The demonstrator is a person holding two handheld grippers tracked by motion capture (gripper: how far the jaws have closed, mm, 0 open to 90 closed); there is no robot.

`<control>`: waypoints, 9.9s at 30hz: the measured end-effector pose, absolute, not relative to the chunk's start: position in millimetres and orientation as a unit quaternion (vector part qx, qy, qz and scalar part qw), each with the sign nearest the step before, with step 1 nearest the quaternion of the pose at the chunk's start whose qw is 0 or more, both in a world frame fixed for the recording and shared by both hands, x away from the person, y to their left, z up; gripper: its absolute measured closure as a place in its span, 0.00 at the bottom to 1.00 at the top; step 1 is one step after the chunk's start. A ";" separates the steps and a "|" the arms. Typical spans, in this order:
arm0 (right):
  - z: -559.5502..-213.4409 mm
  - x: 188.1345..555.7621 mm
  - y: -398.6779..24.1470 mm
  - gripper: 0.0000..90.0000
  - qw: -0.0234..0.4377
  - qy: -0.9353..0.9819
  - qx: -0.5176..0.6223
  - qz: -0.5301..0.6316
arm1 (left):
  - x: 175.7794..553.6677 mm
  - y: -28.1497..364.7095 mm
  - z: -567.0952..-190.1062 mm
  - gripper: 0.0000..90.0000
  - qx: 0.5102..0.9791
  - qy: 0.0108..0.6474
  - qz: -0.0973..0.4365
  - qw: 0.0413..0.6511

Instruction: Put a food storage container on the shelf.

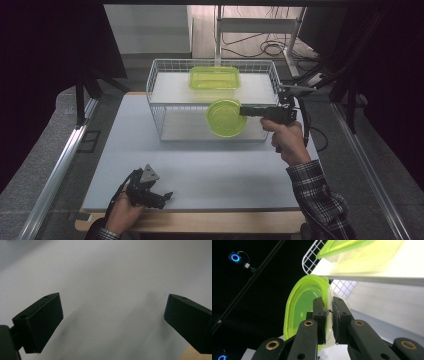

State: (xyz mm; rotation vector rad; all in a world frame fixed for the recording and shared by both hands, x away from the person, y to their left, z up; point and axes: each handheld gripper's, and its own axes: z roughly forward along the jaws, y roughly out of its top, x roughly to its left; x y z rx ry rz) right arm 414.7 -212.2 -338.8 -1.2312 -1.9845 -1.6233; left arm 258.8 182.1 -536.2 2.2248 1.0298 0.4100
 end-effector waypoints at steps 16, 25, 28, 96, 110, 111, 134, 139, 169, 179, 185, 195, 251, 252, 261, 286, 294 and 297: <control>-297.3 434.0 -204.3 0.91 0.117 -0.679 -0.431 -0.583 | 258.9 182.2 -536.3 0.02 0.847 0.393 0.154 0.322; -275.4 448.3 -196.8 0.91 0.096 -0.671 -0.436 -0.592 | 258.8 182.4 -536.3 0.02 0.847 0.394 0.153 0.322; -268.6 453.6 -191.7 0.91 0.088 -0.670 -0.438 -0.593 | 258.7 182.7 -536.2 0.02 0.847 0.394 0.153 0.323; -265.7 502.0 -142.5 0.66 -0.061 -0.685 -0.503 -0.524 | 258.3 181.1 -537.6 0.03 0.853 0.387 0.156 0.313; -265.8 492.1 -153.3 0.42 -0.058 -0.702 -0.472 -0.530 | 258.5 181.4 -537.3 0.03 0.852 0.388 0.155 0.314; -266.0 491.1 -153.5 0.41 -0.057 -0.704 -0.469 -0.531 | 258.5 181.4 -537.3 0.03 0.852 0.388 0.155 0.314; -275.7 466.3 -150.0 0.24 -0.083 -0.749 -0.412 -0.512 | 258.6 181.1 -537.3 0.03 0.853 0.388 0.152 0.313; -279.8 461.1 -149.8 0.21 -0.085 -0.755 -0.403 -0.510 | 258.6 180.8 -536.8 0.03 0.853 0.390 0.149 0.313; -299.2 428.0 -147.0 0.14 -0.109 -0.790 -0.348 -0.493 | 259.0 183.1 -533.0 0.03 0.836 0.412 0.140 0.336; -309.1 420.5 -146.9 0.11 -0.110 -0.799 -0.338 -0.485 | 259.4 182.9 -533.5 0.03 0.835 0.414 0.140 0.335; -318.5 416.2 -147.3 0.10 -0.111 -0.806 -0.335 -0.475 | 259.6 182.7 -533.5 0.03 0.833 0.417 0.141 0.336; -332.0 409.5 -147.1 0.09 -0.112 -0.814 -0.326 -0.467 | 259.0 184.4 -532.6 0.06 0.827 0.422 0.137 0.346; -416.1 361.0 -172.0 0.01 -0.136 -0.839 -0.299 -0.435 | 260.7 186.5 -536.9 0.02 0.834 0.408 0.144 0.342; -418.3 360.5 -173.4 0.01 -0.136 -0.838 -0.301 -0.434 | 260.7 186.4 -536.9 0.02 0.835 0.407 0.144 0.341; -425.0 351.2 -184.0 0.00 -0.140 -0.834 -0.311 -0.434 | 260.3 186.8 -536.7 0.02 0.834 0.407 0.148 0.341; -455.8 331.7 -219.0 0.00 -0.148 -0.827 -0.342 -0.420 | 259.9 185.7 -537.2 0.02 0.838 0.402 0.152 0.336; -470.3 324.1 -239.1 0.00 -0.153 -0.819 -0.366 -0.414 | 259.8 184.7 -537.9 0.02 0.838 0.402 0.153 0.335; -475.7 321.3 -246.0 0.00 -0.154 -0.818 -0.374 -0.409 | 259.9 184.6 -538.0 0.02 0.840 0.400 0.155 0.332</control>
